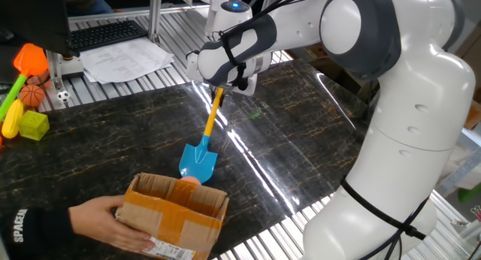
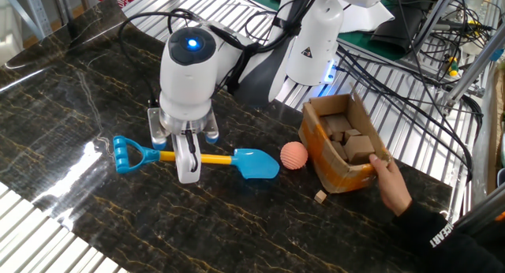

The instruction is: Use a shovel to scoop up an object

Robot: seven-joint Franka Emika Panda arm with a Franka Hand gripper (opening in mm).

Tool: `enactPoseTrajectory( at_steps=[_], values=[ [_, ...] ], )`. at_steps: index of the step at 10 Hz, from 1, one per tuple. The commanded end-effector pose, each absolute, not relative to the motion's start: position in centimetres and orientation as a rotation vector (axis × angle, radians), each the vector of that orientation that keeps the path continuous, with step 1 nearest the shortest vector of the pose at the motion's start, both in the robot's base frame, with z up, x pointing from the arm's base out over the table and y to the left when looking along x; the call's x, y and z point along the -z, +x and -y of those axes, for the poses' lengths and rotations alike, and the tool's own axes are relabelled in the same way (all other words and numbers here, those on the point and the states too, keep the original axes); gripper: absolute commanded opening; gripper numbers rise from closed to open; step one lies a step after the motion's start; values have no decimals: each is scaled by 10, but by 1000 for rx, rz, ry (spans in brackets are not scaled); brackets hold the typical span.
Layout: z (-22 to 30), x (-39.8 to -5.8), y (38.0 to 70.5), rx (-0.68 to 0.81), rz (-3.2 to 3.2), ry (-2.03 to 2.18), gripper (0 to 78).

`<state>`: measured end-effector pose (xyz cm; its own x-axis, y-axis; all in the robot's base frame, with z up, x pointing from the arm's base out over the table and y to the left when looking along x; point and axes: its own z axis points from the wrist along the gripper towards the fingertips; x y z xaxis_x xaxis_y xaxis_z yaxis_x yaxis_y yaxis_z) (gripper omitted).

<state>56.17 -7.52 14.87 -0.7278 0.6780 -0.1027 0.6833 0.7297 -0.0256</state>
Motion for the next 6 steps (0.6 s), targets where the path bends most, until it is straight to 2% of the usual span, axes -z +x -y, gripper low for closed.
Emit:
enactPoseTrajectory(
  at_steps=[1,3,6],
  values=[
    [76,-150,563,40,-2881,920,13],
    [76,-150,563,63,-2875,907,13],
    [75,-149,560,85,-2790,1100,13]
  ],
)
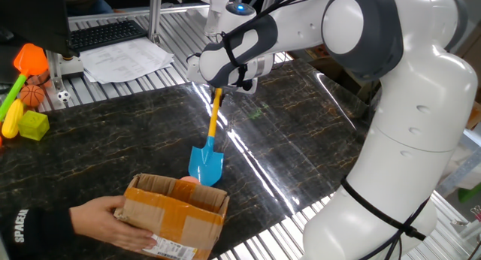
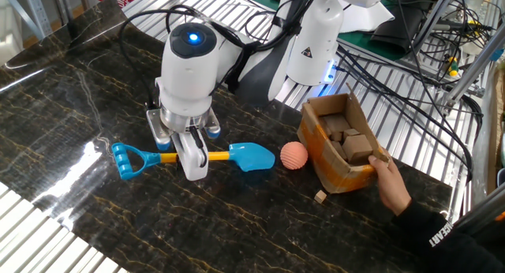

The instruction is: Use a shovel to scoop up an object

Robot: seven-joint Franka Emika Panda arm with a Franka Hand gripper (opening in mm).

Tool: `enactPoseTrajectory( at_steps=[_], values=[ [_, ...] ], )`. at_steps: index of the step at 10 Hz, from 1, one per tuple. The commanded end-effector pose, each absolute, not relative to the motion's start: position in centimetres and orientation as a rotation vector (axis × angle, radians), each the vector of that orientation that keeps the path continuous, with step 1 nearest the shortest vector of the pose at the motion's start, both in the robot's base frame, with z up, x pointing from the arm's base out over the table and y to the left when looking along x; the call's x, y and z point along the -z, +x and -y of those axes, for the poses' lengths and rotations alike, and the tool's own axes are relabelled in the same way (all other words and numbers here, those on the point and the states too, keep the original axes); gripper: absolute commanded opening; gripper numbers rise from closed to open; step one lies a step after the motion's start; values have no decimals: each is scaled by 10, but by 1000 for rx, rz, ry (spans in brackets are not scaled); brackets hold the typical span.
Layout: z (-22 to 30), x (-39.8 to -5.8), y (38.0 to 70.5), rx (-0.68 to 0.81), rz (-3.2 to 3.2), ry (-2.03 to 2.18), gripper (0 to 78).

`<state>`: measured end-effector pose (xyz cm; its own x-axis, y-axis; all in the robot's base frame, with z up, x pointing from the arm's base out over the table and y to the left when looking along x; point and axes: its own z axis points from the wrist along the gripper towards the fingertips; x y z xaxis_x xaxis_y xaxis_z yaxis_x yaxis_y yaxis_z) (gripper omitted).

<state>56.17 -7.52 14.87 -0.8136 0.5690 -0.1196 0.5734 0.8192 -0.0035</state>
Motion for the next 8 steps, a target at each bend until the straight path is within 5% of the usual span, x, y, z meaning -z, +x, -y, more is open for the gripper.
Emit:
enactPoseTrajectory(
  at_steps=[1,8],
  values=[
    [74,-149,559,107,-2755,1161,13],
    [67,-146,548,141,-2677,1284,13]
  ],
)
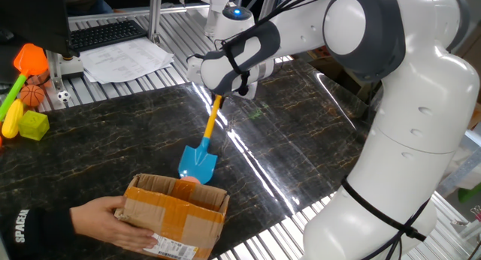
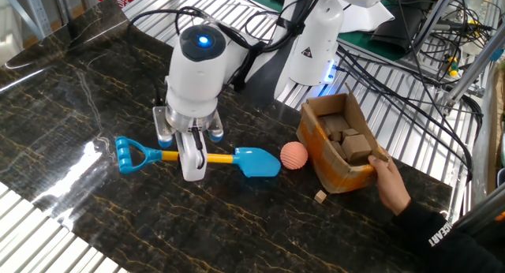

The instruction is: Use a shovel to scoop up an object

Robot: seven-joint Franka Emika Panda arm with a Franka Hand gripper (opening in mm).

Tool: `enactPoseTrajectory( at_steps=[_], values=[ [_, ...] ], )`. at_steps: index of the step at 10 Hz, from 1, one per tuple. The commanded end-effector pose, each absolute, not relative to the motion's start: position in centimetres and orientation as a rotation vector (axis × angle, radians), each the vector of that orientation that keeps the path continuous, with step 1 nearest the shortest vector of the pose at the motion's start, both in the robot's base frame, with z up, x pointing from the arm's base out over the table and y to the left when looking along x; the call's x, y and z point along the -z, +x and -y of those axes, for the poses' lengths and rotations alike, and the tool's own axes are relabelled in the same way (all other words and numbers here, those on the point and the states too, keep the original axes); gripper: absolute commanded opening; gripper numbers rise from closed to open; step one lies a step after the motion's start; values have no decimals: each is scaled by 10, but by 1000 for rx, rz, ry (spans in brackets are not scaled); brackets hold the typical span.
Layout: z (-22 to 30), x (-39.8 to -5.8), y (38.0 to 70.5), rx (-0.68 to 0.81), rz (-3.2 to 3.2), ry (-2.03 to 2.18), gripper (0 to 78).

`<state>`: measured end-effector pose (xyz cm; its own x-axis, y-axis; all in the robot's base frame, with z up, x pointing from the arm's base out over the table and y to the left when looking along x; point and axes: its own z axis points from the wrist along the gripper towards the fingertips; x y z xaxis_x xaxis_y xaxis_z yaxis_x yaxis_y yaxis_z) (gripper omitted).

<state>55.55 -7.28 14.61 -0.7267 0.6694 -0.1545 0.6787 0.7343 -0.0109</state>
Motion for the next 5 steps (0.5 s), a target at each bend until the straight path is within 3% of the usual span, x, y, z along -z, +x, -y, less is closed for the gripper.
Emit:
enactPoseTrajectory(
  at_steps=[1,5],
  values=[
    [65,-145,544,152,-2682,1250,13],
    [57,-144,533,150,-2703,1134,13]
  ],
)
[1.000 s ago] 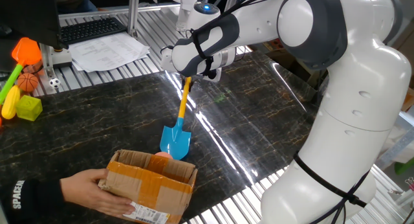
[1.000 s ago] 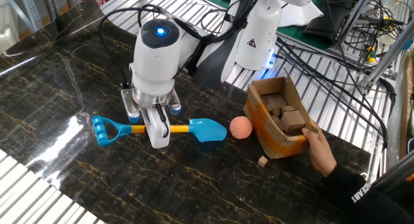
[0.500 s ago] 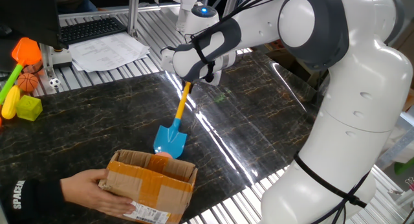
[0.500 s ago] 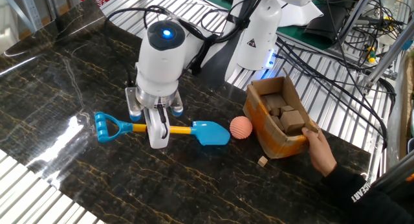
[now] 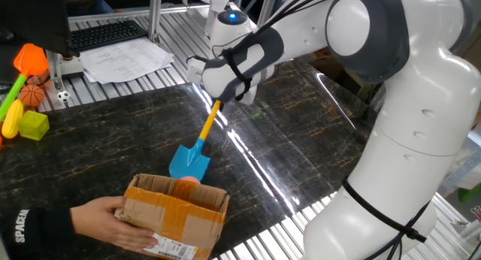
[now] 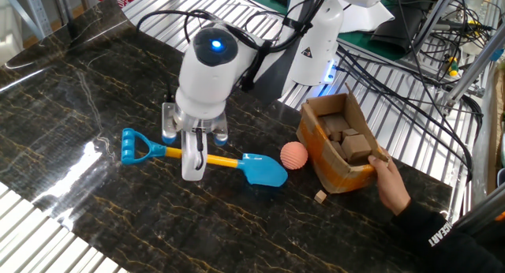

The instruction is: Use a shovel to scoop up an object

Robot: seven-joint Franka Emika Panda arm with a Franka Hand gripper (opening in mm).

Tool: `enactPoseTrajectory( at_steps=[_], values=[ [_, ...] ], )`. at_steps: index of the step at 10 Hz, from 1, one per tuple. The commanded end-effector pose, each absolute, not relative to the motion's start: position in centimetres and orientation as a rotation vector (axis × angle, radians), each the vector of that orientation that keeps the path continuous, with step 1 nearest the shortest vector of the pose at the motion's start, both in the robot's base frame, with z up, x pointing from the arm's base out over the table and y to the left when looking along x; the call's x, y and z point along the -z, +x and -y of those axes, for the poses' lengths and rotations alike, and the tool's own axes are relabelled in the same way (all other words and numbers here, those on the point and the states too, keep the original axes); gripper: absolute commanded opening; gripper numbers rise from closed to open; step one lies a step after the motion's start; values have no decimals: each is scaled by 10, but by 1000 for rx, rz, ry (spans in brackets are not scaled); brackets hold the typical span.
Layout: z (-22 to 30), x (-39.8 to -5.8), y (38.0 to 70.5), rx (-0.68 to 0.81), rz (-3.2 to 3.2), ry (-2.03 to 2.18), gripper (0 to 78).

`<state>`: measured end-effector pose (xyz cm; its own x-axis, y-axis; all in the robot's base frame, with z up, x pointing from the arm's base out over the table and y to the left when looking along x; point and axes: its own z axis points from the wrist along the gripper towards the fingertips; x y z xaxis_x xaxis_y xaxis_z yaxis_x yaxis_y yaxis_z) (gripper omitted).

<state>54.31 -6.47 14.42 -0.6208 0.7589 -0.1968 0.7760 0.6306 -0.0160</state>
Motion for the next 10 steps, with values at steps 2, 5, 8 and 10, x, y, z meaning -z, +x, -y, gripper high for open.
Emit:
enactPoseTrajectory(
  at_steps=[2,5,8,10],
  values=[
    [51,-144,531,150,-2710,1093,13],
    [45,-144,525,152,-2704,1106,13],
    [42,-143,519,150,-2706,1126,13],
    [33,-141,514,166,-2728,1126,13]
  ],
)
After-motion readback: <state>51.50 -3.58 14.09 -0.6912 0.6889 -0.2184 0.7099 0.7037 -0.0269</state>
